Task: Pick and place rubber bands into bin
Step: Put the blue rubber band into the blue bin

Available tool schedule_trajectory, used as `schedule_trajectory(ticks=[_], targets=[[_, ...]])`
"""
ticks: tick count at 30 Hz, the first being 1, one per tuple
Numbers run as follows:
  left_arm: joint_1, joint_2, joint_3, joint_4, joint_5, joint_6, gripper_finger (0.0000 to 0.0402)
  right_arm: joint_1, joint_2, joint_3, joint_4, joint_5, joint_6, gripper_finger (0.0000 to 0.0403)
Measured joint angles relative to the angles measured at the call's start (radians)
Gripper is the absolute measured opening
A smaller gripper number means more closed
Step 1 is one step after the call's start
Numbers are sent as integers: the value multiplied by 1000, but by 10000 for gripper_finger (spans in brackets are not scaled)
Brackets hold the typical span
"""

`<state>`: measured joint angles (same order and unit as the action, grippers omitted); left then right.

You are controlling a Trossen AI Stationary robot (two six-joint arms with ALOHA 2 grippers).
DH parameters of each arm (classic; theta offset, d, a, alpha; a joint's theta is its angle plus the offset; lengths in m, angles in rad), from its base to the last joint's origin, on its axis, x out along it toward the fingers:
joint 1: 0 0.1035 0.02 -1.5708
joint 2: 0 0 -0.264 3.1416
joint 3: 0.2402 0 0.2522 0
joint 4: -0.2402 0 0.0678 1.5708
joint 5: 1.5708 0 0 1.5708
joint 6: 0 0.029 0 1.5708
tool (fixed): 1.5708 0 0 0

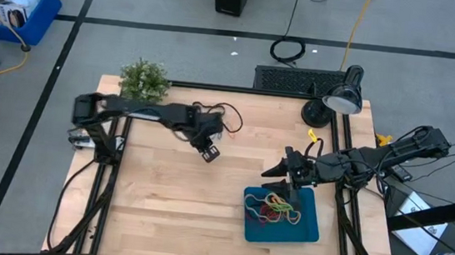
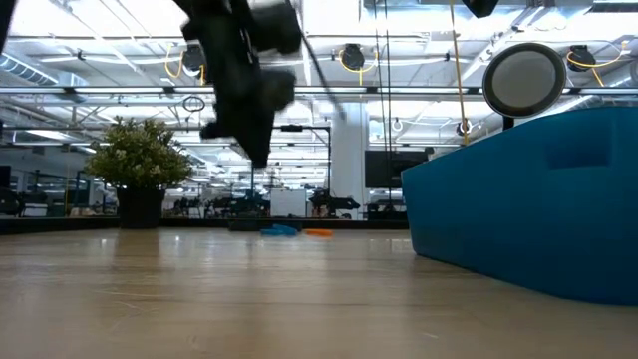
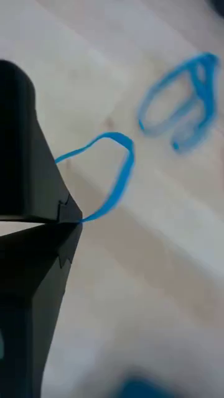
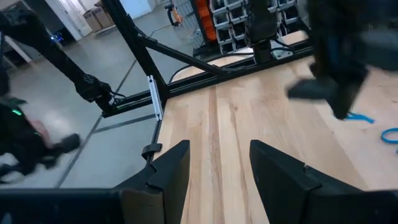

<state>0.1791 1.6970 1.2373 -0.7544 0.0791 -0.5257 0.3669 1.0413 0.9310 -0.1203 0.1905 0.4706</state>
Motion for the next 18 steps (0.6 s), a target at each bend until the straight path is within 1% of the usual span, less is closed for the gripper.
schedule_trajectory(ticks=[2, 5, 9, 11, 13, 16, 18], targets=[[-21, -68, 1, 27, 4, -1, 11, 0, 13, 0, 1, 41, -10, 161], [-53, -166, 1, 99, 2, -2, 9, -1, 52, 0, 8, 135, -42, 156], [-103, -281, 3, 228, 4, 7, 7, -1, 132, 0, 78, 252, -154, 152], [-127, -317, 3, 288, 4, 19, 12, -1, 175, 0, 153, 283, -234, 151], [-152, -350, 3, 339, 12, 38, 13, -7, 218, 0, 270, 286, -310, 150], [-190, -362, 5, 420, 43, 56, 5, -20, 285, 0, 441, 286, -411, 150], [-213, -367, 3, 428, 60, 57, 6, -33, 327, 0, 547, 289, -453, 150]])
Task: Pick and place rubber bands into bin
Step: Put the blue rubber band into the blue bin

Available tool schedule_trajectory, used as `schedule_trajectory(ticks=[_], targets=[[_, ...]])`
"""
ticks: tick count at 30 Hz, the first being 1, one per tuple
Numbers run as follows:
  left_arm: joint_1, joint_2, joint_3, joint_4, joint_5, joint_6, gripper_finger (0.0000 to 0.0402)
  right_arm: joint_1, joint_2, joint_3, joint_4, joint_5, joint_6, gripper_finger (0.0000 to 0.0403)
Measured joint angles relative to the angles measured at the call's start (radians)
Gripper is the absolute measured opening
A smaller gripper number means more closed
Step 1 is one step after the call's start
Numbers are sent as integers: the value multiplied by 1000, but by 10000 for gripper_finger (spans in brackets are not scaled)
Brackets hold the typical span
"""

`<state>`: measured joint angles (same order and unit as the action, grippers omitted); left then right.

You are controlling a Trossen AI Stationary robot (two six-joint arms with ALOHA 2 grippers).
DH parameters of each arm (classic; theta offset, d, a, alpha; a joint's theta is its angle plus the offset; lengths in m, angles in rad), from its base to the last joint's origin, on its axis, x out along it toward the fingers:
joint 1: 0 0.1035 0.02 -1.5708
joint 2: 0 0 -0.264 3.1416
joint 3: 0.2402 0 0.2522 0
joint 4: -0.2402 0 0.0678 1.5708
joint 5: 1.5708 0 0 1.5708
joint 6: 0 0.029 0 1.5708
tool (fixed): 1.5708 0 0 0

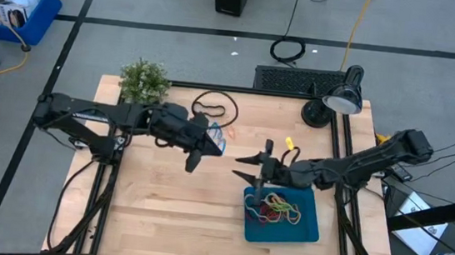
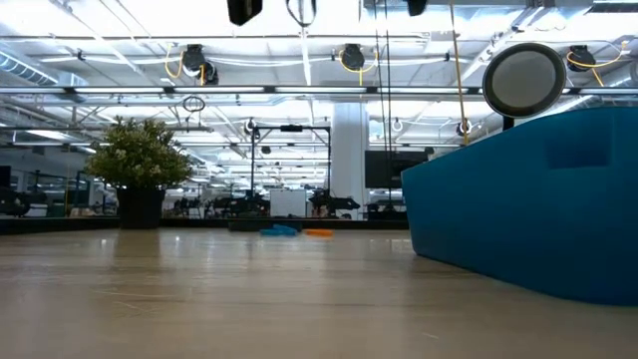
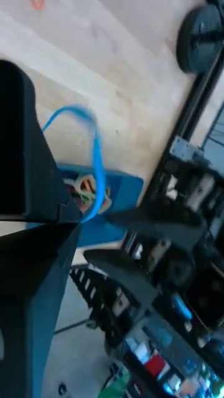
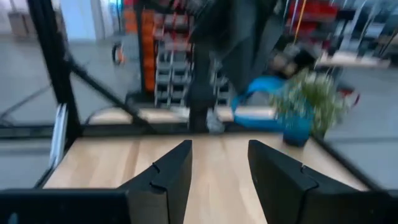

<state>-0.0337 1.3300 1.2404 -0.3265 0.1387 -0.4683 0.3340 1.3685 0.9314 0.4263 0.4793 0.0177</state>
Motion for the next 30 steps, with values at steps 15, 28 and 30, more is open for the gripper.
schedule_trajectory(ticks=[15, 28, 30], targets=[[-93, 6, 0, 45, -8, -11, 17, -44, 115, 1, 259, 26, -138, 150], [-92, 6, 0, 46, -8, 1, 23, -63, 134, 8, 308, -44, -135, 116], [-92, 6, 0, 46, -8, 3, 17, -70, 134, 8, 303, -43, -130, 105]])
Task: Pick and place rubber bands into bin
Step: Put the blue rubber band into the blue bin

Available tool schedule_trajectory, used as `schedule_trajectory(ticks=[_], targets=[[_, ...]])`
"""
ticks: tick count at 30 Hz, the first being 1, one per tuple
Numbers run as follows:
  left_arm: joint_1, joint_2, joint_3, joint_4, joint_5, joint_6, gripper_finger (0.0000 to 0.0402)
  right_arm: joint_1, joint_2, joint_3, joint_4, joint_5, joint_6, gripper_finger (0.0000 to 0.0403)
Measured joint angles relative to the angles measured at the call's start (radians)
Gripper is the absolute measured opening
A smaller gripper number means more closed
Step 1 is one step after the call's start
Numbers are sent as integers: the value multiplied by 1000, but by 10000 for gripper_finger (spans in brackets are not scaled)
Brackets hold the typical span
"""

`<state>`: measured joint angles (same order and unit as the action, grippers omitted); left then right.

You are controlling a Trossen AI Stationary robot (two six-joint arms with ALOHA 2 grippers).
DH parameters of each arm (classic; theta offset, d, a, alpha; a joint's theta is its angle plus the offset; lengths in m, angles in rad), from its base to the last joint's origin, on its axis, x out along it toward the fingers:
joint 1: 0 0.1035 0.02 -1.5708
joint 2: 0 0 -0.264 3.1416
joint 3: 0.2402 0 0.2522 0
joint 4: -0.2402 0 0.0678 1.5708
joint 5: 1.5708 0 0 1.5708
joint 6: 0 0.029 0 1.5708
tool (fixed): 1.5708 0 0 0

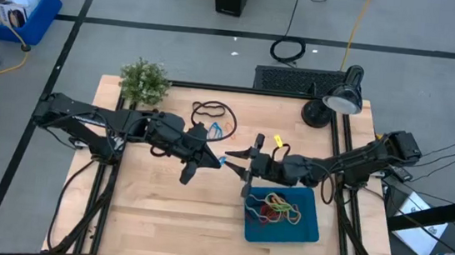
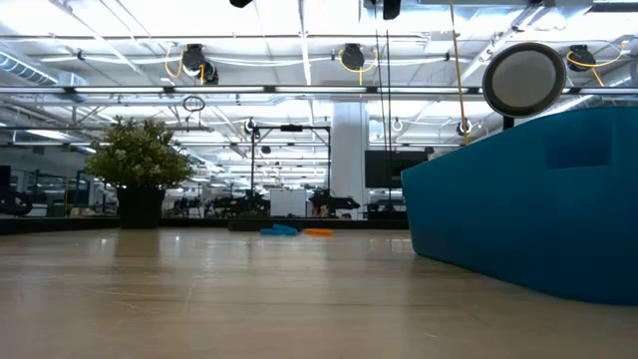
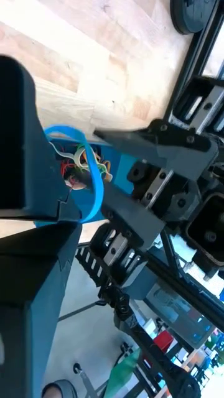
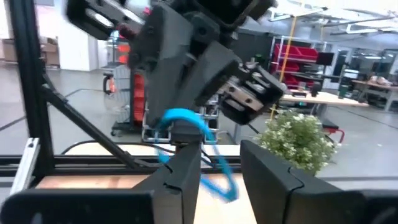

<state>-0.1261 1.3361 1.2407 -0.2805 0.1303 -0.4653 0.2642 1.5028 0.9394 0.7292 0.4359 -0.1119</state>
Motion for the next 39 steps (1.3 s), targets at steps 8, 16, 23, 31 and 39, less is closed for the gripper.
schedule_trajectory(ticks=[8, 16, 23, 31, 39], targets=[[0, 0, 0, 21, 0, 12, 20, -29, 0, 0, -5, -48, 81, 61], [1, 0, 0, 20, 0, 15, 28, -29, 0, 0, -2, -47, 90, 6], [1, 0, 0, 20, 0, 54, 60, -29, 0, 0, -8, -45, 100, 3], [9, -3, 0, 8, 8, 79, 136, -25, -13, 0, -38, -45, 92, 2], [53, -45, 1, -147, -26, 102, 164, 15, -108, 0, -245, -43, 97, 1]])
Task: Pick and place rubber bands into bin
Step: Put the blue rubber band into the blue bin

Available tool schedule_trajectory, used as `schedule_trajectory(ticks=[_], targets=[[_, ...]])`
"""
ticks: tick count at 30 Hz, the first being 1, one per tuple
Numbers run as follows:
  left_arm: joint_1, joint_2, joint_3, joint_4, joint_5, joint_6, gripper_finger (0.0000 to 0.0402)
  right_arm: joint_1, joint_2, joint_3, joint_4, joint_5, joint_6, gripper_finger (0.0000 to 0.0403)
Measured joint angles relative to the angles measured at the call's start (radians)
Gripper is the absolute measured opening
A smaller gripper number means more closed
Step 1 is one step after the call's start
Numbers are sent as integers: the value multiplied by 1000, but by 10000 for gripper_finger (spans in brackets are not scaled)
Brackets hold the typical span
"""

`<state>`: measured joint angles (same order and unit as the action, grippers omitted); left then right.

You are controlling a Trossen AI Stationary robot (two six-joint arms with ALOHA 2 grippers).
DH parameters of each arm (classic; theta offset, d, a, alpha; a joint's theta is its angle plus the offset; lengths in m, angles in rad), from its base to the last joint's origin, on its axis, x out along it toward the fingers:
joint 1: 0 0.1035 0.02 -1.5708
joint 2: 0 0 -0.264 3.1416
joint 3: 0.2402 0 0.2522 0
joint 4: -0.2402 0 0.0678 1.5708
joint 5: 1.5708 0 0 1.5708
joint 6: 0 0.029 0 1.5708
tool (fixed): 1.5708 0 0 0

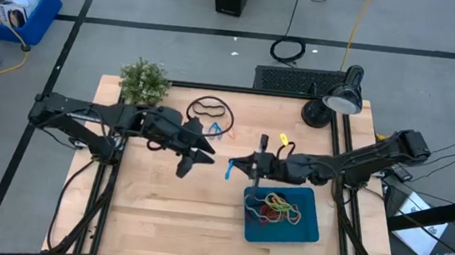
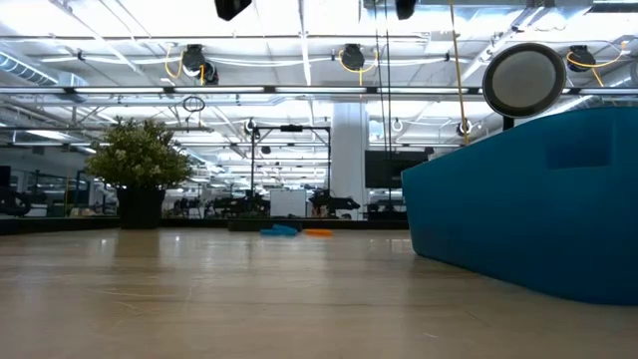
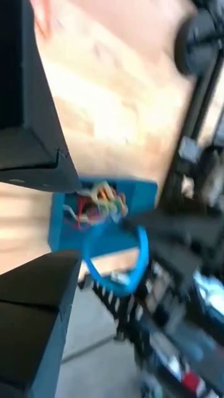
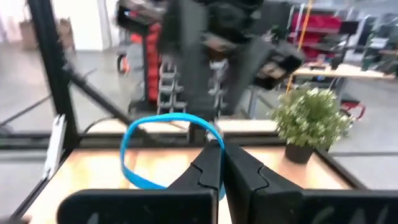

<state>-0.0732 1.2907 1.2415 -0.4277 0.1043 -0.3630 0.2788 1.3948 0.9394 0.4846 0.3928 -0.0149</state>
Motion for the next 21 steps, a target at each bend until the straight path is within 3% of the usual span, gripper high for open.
schedule_trajectory(ticks=[3, 8, 15, 21], targets=[[14, 0, 0, -48, -51, -1, 165, 28, -61, 0, -165, -1, 64, 1], [39, 9, 0, -92, -128, 3, 166, 78, -149, 0, -508, -12, 306, 1], [76, 22, -1, -96, -140, 16, 166, 132, -176, 0, -842, -236, 670, 1], [102, 32, 0, -95, -140, 48, 166, 185, -156, 0, -1038, -354, 929, 0]])
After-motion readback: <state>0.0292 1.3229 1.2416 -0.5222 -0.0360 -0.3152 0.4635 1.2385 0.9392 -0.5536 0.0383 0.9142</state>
